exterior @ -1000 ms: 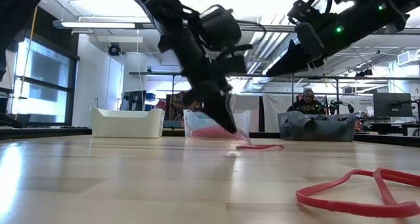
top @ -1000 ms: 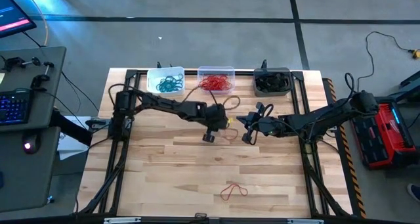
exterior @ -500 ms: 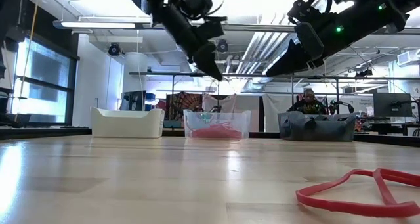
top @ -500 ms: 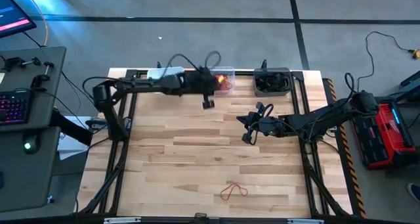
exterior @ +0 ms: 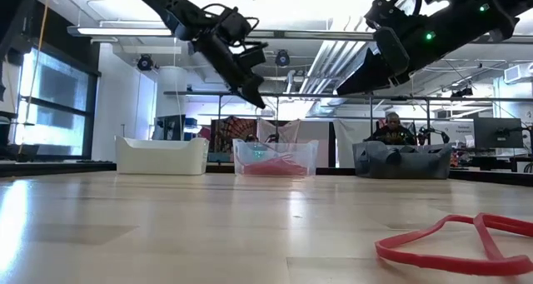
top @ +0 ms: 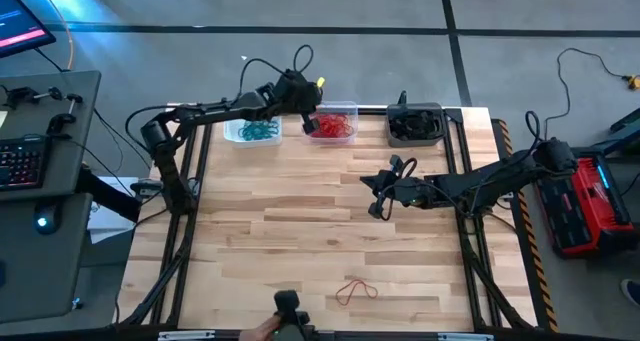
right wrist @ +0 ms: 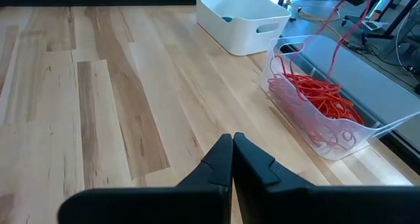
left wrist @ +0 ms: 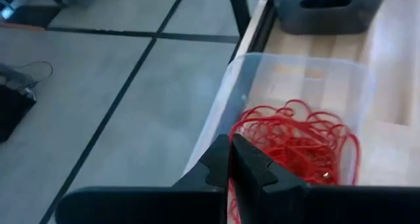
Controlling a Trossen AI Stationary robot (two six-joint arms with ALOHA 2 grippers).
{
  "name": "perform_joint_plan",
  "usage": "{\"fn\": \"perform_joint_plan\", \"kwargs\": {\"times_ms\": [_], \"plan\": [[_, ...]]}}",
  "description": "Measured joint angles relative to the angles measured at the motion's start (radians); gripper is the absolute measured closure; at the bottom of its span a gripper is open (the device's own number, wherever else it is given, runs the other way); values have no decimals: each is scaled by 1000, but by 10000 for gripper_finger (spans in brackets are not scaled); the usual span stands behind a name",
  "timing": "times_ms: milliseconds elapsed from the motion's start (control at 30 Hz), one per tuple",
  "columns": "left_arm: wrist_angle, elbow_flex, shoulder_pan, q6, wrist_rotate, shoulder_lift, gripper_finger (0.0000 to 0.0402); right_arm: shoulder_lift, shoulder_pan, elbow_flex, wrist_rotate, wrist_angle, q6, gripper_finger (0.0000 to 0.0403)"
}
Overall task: Sort rubber bands into baskets
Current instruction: Put the red rubber band into the transparent bin
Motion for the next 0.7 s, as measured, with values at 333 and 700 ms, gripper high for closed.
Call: {"fn": "perform_joint_plan", "kwargs": {"times_ms": [333,700], "plan": [[-29,38,40,-1,57,88,401,0,-11,0,0,24,-25,403],[-58,39,33,-1,62,94,401,0,-34,0,-5,26,-17,403]]}}
